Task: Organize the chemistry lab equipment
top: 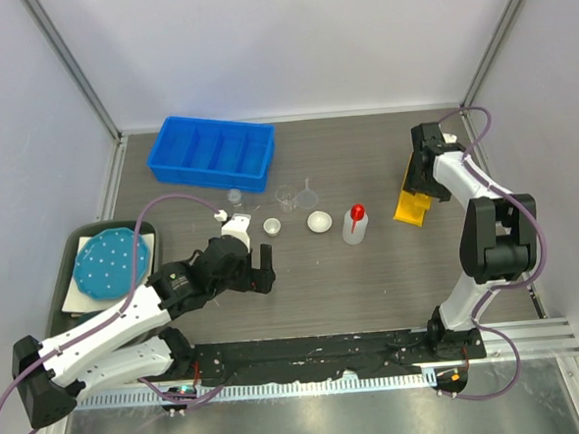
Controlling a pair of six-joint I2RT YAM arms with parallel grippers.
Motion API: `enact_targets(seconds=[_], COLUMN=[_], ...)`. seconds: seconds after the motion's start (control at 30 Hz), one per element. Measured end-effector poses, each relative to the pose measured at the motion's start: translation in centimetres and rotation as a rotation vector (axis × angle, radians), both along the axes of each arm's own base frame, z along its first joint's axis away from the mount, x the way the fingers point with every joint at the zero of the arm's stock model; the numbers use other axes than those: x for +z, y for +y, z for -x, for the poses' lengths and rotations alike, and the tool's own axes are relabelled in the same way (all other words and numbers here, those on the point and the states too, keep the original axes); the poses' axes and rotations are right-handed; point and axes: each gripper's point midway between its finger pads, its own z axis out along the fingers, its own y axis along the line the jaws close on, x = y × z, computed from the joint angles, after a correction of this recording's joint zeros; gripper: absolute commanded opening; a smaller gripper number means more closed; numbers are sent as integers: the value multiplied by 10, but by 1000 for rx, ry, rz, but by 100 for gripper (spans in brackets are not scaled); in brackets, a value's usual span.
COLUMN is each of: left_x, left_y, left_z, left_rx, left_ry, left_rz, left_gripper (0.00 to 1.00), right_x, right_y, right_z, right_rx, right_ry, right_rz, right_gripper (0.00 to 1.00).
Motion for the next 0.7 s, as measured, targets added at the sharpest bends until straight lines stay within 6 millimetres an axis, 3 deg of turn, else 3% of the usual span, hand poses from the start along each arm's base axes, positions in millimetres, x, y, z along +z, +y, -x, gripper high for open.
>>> enact_targets(seconds=[0.17,0.27,0.37,0.57,0.7], left_x=[0,5,15,32,40], left_y=[3,5,8,13,14], left_z=[0,-2,-5,-13,-21], left_rx=[7,18,35,69,94], left_ry=[0,-6,-23,-54,-62], left_rz=[-13,-23,-28,-54,-92], left_gripper=[100,100,100,100,100], right_x=[7,26,57,139,196], right_y=[3,5,9,26,61], right_z=[2,2,1,2,12], right_rx=[8,11,18,64,168], right_ry=[-7,-55,-142,-359,-509], right_rz=[-18,-31,-43,-55,-87], right_gripper=[79,82,86,92,93])
